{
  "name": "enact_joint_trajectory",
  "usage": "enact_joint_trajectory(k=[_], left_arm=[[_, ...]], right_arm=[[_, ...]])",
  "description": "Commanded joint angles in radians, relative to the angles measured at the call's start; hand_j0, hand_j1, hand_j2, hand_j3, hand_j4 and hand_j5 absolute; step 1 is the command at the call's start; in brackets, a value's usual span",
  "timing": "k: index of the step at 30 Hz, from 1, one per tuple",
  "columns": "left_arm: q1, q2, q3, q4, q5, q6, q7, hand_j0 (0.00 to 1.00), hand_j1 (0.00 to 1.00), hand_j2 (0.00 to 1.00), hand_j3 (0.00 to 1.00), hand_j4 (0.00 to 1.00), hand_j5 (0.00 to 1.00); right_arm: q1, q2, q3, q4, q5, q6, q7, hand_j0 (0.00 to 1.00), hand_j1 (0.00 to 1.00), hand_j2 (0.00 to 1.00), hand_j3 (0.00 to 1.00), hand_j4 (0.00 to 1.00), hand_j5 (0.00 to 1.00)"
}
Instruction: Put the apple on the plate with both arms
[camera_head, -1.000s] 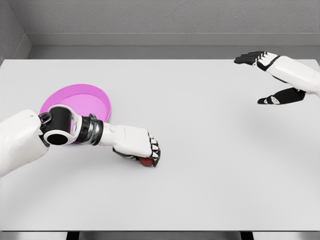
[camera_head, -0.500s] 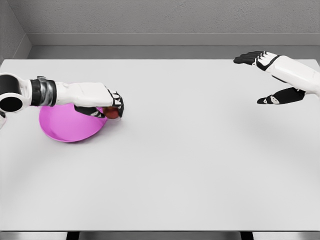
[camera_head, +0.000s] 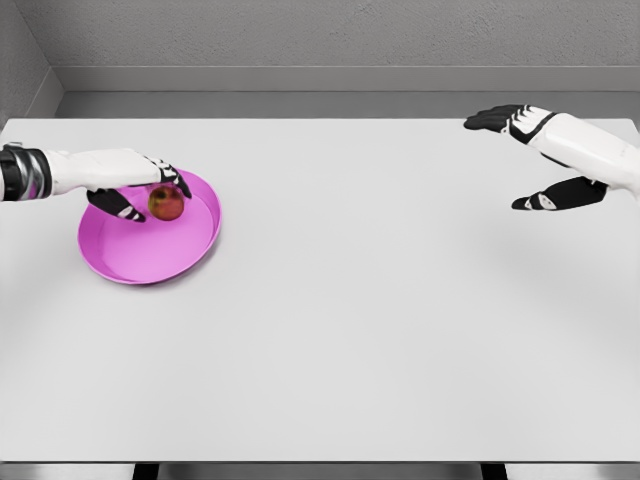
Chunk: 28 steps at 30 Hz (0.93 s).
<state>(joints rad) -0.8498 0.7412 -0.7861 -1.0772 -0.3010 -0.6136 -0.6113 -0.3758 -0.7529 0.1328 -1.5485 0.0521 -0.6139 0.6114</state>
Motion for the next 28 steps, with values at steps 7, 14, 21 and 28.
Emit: enact_joint_trajectory(k=[7, 14, 21, 28], left_arm=[[-0.006, -0.034, -0.001, -0.024, 0.069, 0.003, 0.0, 1.0, 1.0, 1.0, 1.0, 1.0, 1.0], [-0.009, -0.183, -0.021, -0.092, 0.097, 0.003, 0.0, 1.0, 1.0, 1.0, 1.0, 1.0, 1.0], [-0.009, -0.226, -0.038, -0.09, 0.095, 0.003, 0.0, 1.0, 1.0, 1.0, 1.0, 1.0, 1.0], [-0.009, -0.227, -0.041, -0.086, 0.094, 0.003, 0.0, 1.0, 1.0, 1.0, 1.0, 1.0, 1.0]], right_arm=[[-0.002, -0.002, 0.002, -0.002, -0.008, 0.003, -0.001, 1.0, 1.0, 1.0, 1.0, 1.0, 1.0], [-0.003, -0.002, 0.002, -0.002, -0.006, 0.003, -0.001, 1.0, 1.0, 1.0, 1.0, 1.0, 1.0], [-0.008, -0.002, 0.004, -0.001, -0.005, 0.003, -0.001, 1.0, 1.0, 1.0, 1.0, 1.0, 1.0], [-0.008, 0.0, 0.013, -0.002, 0.014, 0.003, -0.001, 1.0, 1.0, 1.0, 1.0, 1.0, 1.0]])
